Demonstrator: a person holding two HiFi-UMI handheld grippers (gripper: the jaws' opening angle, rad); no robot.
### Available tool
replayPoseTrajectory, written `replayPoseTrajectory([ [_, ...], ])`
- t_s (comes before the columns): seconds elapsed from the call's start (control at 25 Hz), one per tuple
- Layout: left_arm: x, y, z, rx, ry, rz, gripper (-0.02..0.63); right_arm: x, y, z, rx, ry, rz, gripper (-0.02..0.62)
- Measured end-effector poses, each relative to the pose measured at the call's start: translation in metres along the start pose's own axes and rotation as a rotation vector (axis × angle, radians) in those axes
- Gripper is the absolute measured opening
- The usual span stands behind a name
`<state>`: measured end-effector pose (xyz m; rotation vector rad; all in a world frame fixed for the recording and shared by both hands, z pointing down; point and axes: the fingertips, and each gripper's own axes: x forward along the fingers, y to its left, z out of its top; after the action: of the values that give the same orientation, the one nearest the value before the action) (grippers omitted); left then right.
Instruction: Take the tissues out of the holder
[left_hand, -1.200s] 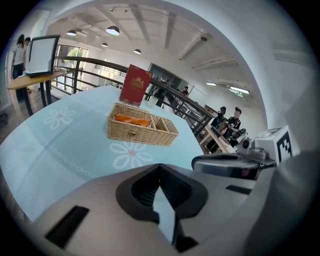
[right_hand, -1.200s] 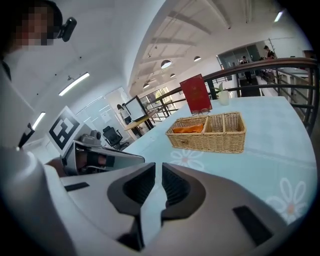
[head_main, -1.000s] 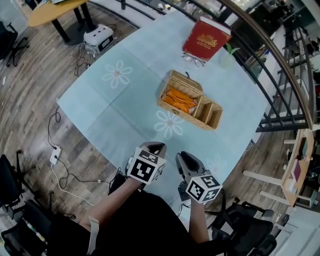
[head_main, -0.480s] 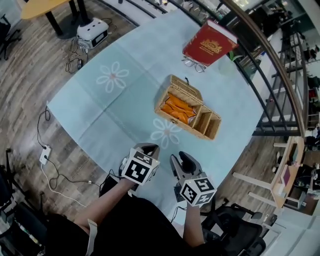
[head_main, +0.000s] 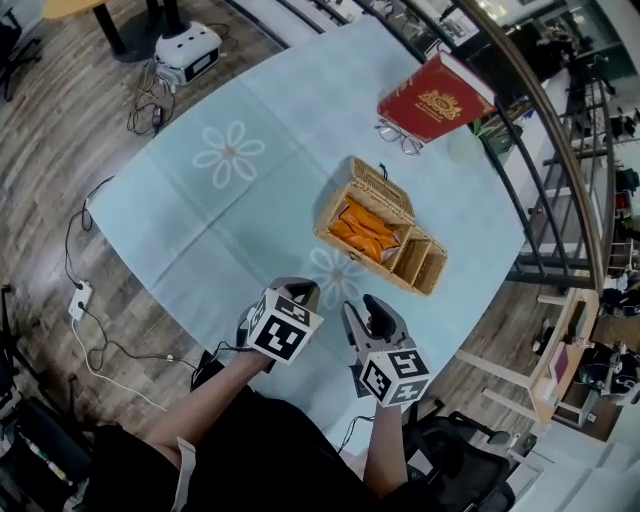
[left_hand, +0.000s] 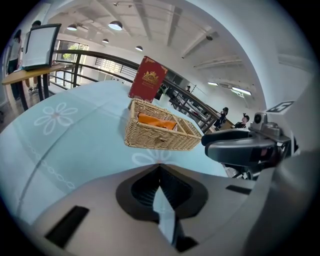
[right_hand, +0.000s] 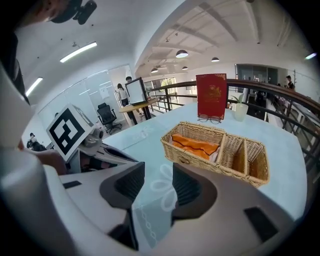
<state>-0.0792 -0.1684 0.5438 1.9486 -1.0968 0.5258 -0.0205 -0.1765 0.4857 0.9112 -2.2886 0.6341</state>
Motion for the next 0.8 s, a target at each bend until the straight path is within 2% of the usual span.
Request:
replayPoseTrajectory([
  [0.16, 0.003, 0.014, 0.005, -0.009, -0.004, 0.017, 0.006, 0.006, -0.005, 0.021, 0.168, -0.062, 0.088, 0.179],
  [0.2, 0.004, 0.018, 0.006, -0.012, -0.004, 0.023, 0.006, 0.008, -0.008, 0.025, 0.179, -0.066, 0.09, 0.181],
  [0.36, 0.005, 0.03, 0.009, -0.019, -0.005, 0.038, 0.006, 0.019, -0.021, 0.028, 0.097, -0.031, 0.047, 0.19],
  [0.8, 0.019, 0.037, 0.011, -0.044, -0.011, 0.014, 0.006, 0.048, -0.051, 0.056, -0.037, 0.017, 0.022, 0.211],
])
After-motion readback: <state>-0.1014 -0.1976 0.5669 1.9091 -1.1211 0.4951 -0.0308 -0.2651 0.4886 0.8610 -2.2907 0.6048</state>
